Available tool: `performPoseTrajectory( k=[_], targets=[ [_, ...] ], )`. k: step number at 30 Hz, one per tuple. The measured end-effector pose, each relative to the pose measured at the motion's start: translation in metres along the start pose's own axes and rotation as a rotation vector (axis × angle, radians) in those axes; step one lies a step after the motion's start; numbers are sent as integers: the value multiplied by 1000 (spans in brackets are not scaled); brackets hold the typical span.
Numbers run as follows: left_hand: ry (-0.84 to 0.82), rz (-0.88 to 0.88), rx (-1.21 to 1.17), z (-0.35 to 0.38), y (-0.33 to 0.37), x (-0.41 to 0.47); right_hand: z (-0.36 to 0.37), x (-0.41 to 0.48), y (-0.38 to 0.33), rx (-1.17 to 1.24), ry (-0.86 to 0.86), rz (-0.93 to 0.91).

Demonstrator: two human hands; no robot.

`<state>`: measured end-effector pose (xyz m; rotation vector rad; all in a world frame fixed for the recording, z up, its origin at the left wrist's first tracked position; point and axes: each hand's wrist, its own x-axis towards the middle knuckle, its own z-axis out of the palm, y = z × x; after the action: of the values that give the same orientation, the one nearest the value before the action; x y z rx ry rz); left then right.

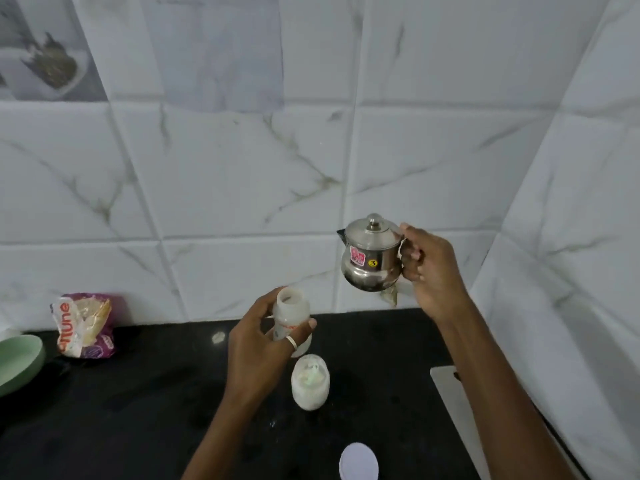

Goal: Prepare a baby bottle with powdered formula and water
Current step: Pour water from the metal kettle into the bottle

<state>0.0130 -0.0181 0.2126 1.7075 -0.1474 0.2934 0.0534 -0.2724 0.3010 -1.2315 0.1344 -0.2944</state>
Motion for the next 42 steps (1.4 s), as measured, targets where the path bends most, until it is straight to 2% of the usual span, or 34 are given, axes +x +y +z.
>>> performPoseTrajectory(
  k=[7,22,29,42],
  targets=[
    [11,96,17,-11,35,22,36,-17,-70,29,-35,-12],
    [60,127,48,-27,73,52,63,-20,-85,-52,-67,-27],
    [88,142,93,-33,78,65,87,-19,-103,-277,-42,-123],
    [106,113,112,-45,63,65,137,-20,-113,-669,-218,-237]
  ],
)
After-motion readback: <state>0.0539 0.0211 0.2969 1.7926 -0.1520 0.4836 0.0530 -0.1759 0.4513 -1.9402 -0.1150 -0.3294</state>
